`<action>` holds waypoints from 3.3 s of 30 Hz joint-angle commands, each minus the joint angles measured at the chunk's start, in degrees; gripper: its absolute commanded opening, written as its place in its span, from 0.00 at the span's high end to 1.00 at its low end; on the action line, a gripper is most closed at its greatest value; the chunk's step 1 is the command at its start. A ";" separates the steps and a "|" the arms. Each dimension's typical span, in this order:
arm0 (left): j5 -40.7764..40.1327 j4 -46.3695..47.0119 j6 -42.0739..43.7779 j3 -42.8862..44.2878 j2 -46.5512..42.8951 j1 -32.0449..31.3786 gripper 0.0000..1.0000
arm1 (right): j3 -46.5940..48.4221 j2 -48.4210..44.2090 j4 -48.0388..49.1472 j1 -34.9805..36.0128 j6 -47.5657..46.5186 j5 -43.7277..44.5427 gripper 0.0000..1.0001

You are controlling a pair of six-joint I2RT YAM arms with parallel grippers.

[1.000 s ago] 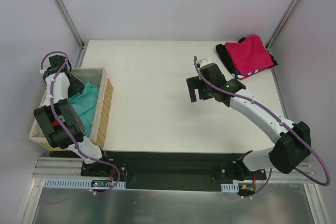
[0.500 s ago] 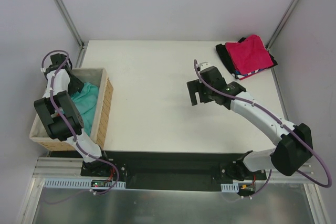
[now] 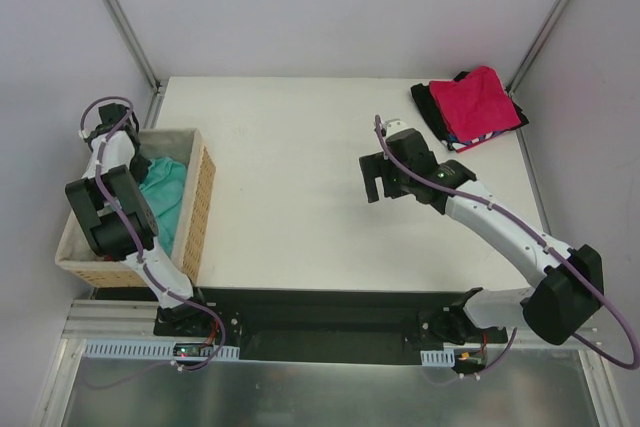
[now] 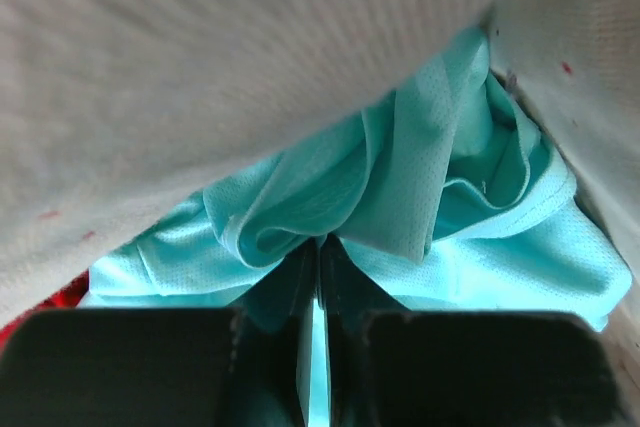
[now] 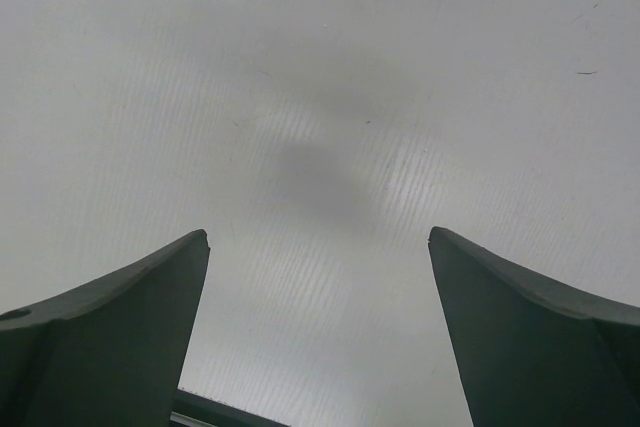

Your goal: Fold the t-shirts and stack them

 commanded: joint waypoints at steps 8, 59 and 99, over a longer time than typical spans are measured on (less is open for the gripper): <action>-1.23 0.23 0.48 0.59 -3.08 -3.65 1.00 | -0.34 -2.10 1.37 0.38 -0.38 -0.84 0.03; 55.03 11.13 7.50 24.59 7.79 -62.63 0.01 | -3.76 -3.76 -1.62 8.82 10.78 19.55 0.04; -0.62 -22.36 8.38 8.60 -31.30 -35.48 0.07 | -4.55 -1.92 1.02 11.46 9.64 17.53 0.03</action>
